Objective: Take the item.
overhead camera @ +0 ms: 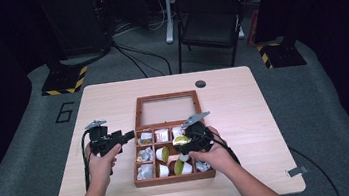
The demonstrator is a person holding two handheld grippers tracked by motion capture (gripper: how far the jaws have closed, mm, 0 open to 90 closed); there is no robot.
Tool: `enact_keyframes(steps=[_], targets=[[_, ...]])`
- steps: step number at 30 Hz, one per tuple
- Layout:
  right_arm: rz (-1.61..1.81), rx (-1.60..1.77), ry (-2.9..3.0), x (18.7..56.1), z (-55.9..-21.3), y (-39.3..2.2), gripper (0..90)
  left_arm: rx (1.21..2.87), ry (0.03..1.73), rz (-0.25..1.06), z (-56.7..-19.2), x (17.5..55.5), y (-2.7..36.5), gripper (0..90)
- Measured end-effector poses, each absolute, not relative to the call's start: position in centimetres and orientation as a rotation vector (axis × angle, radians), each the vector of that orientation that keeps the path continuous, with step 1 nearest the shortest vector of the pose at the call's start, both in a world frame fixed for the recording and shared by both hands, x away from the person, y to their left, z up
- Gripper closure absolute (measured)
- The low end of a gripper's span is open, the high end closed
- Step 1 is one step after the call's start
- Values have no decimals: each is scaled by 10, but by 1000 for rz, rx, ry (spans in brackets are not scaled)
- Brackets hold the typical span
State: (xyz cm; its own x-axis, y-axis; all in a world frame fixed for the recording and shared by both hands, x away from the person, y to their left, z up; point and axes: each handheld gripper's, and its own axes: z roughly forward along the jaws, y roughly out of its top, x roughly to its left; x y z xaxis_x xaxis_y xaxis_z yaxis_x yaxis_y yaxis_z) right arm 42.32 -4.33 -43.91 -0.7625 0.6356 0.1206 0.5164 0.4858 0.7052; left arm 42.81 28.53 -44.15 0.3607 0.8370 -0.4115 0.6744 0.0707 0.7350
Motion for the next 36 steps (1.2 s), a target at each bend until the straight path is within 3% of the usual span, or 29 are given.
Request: enact_keyframes(steps=[21, 36], targets=[[1029, 1287, 2247, 441, -431, -155, 375, 1669, 1383, 208, -444, 437, 281, 335], [925, 1423, 2146, 425, -455, -204, 375, 1654, 1378, 216, -441, 437, 284, 335]])
